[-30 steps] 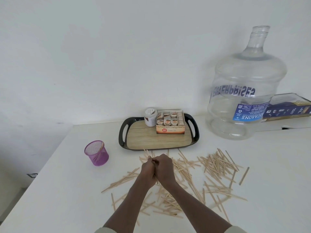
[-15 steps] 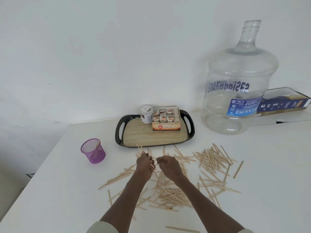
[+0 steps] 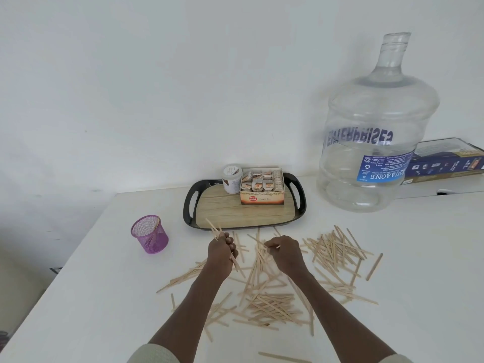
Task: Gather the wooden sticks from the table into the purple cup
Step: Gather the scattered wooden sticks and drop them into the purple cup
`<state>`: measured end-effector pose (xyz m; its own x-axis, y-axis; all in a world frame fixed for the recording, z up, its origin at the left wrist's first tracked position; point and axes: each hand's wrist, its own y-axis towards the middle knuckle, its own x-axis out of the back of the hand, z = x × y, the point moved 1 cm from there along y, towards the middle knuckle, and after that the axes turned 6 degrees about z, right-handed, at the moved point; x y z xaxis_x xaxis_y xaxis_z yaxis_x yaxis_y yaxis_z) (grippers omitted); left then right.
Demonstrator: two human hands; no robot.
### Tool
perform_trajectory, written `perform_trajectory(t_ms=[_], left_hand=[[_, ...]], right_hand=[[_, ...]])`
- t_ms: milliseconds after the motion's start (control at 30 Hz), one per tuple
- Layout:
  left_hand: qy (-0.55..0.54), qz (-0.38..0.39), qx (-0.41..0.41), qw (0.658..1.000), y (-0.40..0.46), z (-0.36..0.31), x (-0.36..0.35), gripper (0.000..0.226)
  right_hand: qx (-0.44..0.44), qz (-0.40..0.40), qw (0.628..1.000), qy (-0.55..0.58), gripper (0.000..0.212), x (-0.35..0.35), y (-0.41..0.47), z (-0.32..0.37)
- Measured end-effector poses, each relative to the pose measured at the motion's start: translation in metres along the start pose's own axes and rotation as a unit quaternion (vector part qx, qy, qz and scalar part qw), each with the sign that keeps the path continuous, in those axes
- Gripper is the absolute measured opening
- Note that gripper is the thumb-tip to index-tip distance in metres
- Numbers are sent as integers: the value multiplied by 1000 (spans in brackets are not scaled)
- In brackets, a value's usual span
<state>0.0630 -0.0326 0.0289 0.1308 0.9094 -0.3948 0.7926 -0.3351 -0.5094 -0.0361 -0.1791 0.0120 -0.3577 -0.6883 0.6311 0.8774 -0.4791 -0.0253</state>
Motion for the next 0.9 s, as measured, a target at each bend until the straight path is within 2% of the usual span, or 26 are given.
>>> perform_trajectory(t_ms=[100,233,333,433,500,567,633,667,733,800,867,900], left_hand=[[33,3,-11,999,-1,3,-6,27],[85,14,-19,996,-8,6,-23,38],[122,45,-31,991,-13,4,-32,51],[129,53,-40,989,-15,2,-33,44],[128,51,-67,988,-15,-2,-33,40],[128,48,-97,986,-15,-6,-35,37],[117,51,-126,984,-18,-9,-39,34],[111,53,-138,983,-21,-10,-42,33],[115,58,-167,978,-28,-9,-47,32],[137,64,-211,966,-34,-7,-52,32],[167,70,-253,950,-40,-6,-54,31],[175,67,-262,947,-43,-6,-55,31]], right_hand=[[-20,-12,997,77,15,-3,0,14],[-22,-18,979,204,9,-14,-7,44],[12,-16,978,210,11,-23,-10,57],[42,-23,986,160,15,-27,-10,60],[29,-30,985,167,15,-26,-11,59],[-29,-56,970,235,13,-26,-13,57],[-121,-56,933,335,20,-28,-14,53],[-164,-33,900,402,24,-30,-15,54],[-221,20,799,558,32,-32,-17,60],[-247,47,703,665,37,-26,-21,68],[-242,81,650,716,43,-21,-20,74],[-241,90,636,728,45,-18,-20,78]])
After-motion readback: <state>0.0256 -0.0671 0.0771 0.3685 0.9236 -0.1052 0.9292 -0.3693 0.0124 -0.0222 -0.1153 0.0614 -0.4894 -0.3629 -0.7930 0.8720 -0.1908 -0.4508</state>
